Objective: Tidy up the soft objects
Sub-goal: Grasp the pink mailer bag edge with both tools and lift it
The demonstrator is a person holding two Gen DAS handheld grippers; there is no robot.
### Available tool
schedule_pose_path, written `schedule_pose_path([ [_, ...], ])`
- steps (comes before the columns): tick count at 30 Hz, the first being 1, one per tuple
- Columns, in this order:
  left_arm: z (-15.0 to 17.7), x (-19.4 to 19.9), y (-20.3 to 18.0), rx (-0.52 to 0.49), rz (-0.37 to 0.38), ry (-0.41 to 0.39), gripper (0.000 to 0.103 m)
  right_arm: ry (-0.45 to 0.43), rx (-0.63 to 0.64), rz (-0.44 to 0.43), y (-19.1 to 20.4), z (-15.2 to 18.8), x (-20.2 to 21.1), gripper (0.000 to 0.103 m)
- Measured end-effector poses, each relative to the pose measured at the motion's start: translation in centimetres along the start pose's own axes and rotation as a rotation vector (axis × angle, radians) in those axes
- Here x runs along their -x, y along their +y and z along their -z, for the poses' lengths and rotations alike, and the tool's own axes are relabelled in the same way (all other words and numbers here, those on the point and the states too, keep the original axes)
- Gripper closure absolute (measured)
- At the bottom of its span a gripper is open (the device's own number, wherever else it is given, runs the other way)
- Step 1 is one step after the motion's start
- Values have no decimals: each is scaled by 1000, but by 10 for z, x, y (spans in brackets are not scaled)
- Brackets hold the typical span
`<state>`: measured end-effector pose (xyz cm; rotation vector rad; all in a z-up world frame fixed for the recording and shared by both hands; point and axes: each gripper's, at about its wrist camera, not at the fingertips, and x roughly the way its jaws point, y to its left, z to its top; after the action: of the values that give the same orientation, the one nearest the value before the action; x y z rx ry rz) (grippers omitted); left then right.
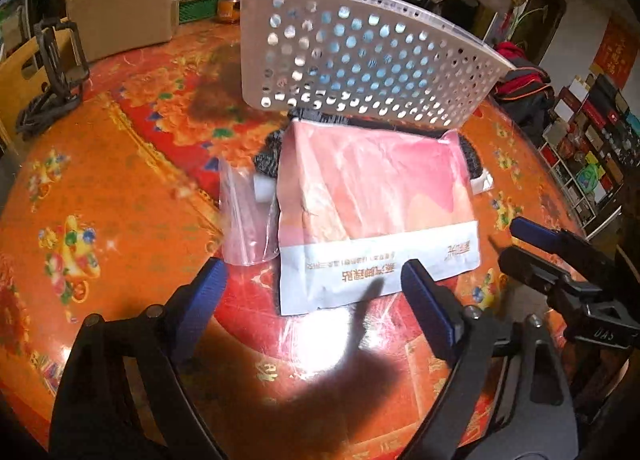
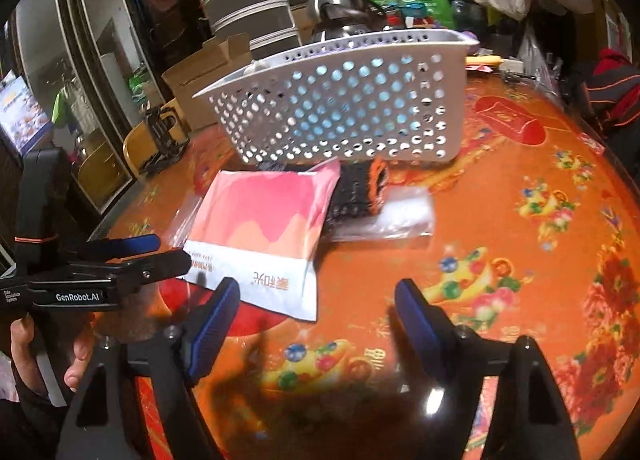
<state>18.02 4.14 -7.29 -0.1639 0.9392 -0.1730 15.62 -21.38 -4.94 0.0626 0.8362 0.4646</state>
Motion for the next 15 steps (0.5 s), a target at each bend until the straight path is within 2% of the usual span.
schedule_pose_path([
  [2,4,-5,0,-1,-3,15,26,21,4,-11,3,-2,-8,39],
  [3,5,-7,1,1,8,18,27,28,6,-16,4,-4,-11,42],
  [6,4,-10,-1,-11,-11,21,28,48,21,-26,10,-4,-20,44],
  [10,-1,-11,-2,-19,6,26,30,75,20,-52,14,-4,-30,51],
  [13,-5,-14,-4,-24,29,28,33,87,25,-56,16,-6,-33,52],
  [15,-7,-17,-4,-38,31,28,42,96,22,-68,17,-7,-36,54],
])
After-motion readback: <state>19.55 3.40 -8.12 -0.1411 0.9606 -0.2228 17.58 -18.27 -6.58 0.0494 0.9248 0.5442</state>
